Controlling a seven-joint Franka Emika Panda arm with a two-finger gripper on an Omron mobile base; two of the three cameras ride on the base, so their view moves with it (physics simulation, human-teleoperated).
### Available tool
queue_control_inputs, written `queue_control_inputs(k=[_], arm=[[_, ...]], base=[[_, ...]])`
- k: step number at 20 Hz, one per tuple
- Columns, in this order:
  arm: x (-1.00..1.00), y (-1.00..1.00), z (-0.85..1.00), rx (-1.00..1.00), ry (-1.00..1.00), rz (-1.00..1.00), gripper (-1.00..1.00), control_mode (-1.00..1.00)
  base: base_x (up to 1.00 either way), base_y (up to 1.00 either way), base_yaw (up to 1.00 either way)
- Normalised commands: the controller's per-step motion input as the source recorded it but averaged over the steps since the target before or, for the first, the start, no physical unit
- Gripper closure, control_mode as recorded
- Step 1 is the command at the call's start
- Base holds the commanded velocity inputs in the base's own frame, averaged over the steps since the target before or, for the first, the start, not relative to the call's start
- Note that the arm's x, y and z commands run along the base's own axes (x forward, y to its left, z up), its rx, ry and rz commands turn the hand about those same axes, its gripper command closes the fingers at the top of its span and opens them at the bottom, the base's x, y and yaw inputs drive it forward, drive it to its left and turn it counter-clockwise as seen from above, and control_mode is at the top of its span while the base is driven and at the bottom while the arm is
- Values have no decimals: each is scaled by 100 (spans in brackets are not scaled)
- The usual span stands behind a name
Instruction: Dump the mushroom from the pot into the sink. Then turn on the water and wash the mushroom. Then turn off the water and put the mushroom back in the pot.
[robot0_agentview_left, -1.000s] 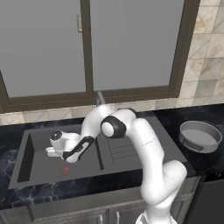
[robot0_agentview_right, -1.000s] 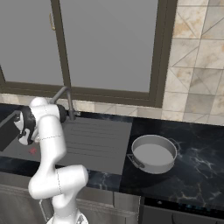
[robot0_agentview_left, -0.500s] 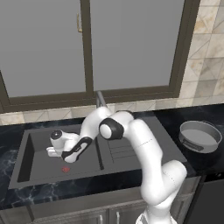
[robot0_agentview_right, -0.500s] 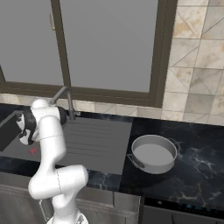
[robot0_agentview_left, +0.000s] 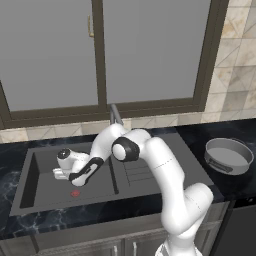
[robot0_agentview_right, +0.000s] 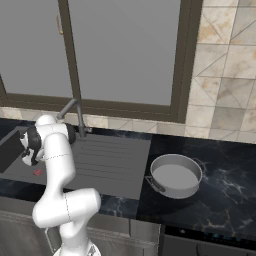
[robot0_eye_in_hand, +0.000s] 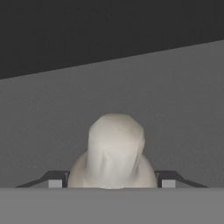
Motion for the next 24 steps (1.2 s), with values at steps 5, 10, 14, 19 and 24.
queue_control_inputs(k=[5,10,14,19,24], arm=[[0,0,0,0,0,0,100,-100],[-1,0,8,0,0,0,100,-100],[-28,0,49,0,-6,0,100,-100],[-42,0,83,0,-13,0,100,-100],[-50,0,81,0,-11,0,100,-100]], base=[[0,0,0],[0,0,0],[0,0,0],[0,0,0],[0,0,0]])
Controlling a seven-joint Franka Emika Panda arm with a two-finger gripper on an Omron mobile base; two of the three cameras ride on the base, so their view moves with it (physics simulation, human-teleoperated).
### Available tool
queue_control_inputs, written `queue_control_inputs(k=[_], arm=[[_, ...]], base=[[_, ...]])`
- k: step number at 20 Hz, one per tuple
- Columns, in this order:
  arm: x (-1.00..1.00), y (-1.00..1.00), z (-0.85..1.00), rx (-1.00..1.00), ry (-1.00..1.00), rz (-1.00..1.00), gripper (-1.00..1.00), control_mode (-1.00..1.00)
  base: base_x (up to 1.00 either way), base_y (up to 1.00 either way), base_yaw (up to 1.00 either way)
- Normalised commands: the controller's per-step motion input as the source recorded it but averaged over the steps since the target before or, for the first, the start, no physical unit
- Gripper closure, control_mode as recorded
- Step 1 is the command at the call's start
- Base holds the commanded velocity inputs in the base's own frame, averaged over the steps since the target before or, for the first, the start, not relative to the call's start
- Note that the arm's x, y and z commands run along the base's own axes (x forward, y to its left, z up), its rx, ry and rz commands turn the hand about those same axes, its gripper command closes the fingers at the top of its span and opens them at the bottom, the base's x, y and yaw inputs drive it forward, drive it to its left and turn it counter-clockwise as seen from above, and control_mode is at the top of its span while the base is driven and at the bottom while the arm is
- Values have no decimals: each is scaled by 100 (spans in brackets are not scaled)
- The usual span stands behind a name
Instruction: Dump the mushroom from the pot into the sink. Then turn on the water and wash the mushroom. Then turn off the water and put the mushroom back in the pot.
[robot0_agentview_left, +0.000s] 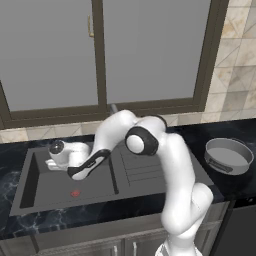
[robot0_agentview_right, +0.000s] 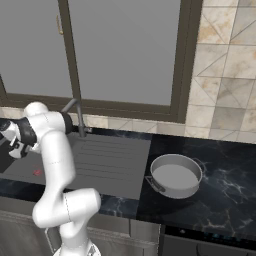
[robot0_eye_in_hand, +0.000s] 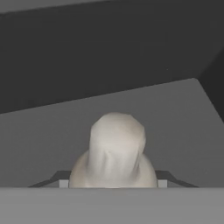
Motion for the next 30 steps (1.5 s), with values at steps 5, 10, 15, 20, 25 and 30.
queue_control_inputs(k=[5,10,15,20,25,30], arm=[[-44,0,81,0,-9,0,100,-100],[-29,0,96,0,-6,0,100,-100],[-32,0,97,0,-3,0,100,-100],[-54,-6,83,0,-1,0,100,-100],[-63,-23,72,0,0,0,100,-100],[-48,-40,64,0,0,0,100,-100]], base=[[0,0,0],[0,0,0],[0,0,0],[0,0,0],[0,0,0],[0,0,0]])
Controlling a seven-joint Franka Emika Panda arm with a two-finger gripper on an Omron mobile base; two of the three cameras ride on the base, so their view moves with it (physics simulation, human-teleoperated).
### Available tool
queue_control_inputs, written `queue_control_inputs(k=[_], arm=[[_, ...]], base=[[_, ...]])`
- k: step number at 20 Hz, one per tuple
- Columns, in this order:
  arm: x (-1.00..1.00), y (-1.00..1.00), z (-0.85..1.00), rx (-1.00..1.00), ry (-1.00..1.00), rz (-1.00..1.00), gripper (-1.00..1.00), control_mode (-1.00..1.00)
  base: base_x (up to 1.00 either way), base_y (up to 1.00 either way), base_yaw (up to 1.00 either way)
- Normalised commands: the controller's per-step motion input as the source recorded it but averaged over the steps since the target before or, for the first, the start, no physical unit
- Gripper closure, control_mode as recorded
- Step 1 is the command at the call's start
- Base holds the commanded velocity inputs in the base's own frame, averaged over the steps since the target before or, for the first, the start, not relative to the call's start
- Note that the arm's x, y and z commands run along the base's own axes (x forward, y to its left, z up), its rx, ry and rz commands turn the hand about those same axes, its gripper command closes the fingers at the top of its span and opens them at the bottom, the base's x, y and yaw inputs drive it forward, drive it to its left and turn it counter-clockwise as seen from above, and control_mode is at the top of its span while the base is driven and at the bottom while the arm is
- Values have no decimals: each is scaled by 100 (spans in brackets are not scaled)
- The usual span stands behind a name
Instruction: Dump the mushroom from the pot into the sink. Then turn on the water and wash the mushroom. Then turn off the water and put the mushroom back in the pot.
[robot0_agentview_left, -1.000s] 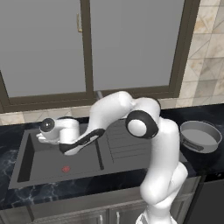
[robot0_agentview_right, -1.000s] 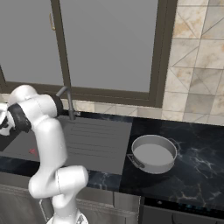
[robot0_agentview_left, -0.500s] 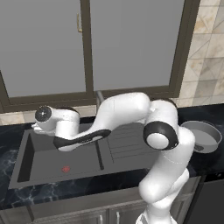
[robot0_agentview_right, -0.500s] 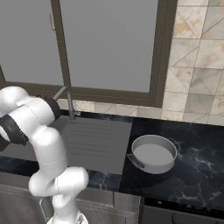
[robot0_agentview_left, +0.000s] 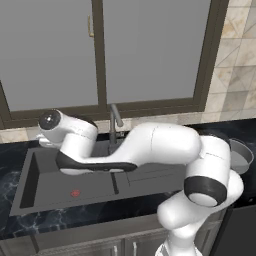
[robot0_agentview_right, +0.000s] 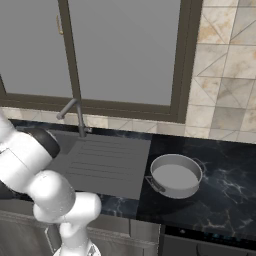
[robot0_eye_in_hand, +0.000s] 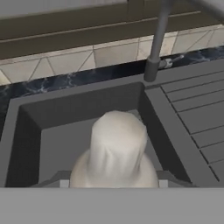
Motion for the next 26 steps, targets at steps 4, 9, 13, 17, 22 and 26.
queue_control_inputs(k=[4,9,13,17,22,26], arm=[[-51,-56,56,0,0,0,100,-100],[-58,-73,37,0,0,0,100,-100],[-55,-90,22,2,3,1,100,-100],[-41,-95,17,1,2,1,100,-100],[-28,-98,15,2,3,1,100,-100],[-18,-94,12,0,3,0,100,-100]], base=[[0,0,0],[0,0,0],[0,0,0],[0,0,0],[0,0,0],[0,0,0]])
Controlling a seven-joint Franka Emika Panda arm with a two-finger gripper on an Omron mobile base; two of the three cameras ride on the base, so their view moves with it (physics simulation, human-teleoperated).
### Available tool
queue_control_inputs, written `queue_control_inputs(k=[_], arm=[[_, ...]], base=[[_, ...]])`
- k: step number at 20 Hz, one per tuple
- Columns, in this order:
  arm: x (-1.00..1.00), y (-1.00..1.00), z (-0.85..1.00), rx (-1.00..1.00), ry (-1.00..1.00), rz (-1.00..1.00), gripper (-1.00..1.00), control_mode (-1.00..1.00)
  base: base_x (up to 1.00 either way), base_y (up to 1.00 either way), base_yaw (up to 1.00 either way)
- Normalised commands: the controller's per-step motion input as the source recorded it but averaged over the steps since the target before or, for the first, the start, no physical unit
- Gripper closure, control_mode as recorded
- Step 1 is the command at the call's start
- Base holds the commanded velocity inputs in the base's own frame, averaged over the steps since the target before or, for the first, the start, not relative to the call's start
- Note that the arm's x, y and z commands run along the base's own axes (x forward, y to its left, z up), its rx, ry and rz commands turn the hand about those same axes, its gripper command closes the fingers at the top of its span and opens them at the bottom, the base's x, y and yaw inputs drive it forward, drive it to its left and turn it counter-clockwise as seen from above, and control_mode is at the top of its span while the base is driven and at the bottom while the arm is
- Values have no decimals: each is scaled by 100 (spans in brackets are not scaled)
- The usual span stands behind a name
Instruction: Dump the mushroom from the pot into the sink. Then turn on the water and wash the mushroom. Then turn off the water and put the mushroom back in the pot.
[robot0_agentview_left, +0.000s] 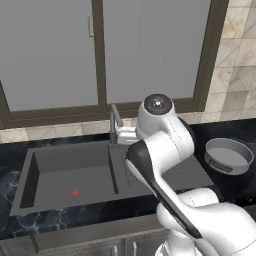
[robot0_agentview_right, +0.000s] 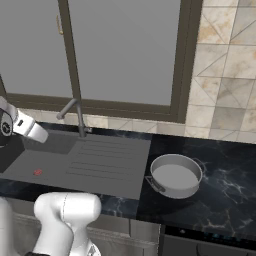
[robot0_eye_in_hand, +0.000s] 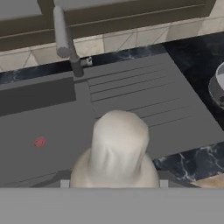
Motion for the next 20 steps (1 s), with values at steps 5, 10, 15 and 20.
queue_control_inputs(k=[5,10,15,20], arm=[[-4,-84,7,0,6,0,100,-100],[0,-82,3,0,8,0,100,-100],[0,-80,0,0,9,0,100,-100],[3,-77,0,0,9,0,100,-100]], base=[[0,0,0],[0,0,0],[0,0,0],[0,0,0]])
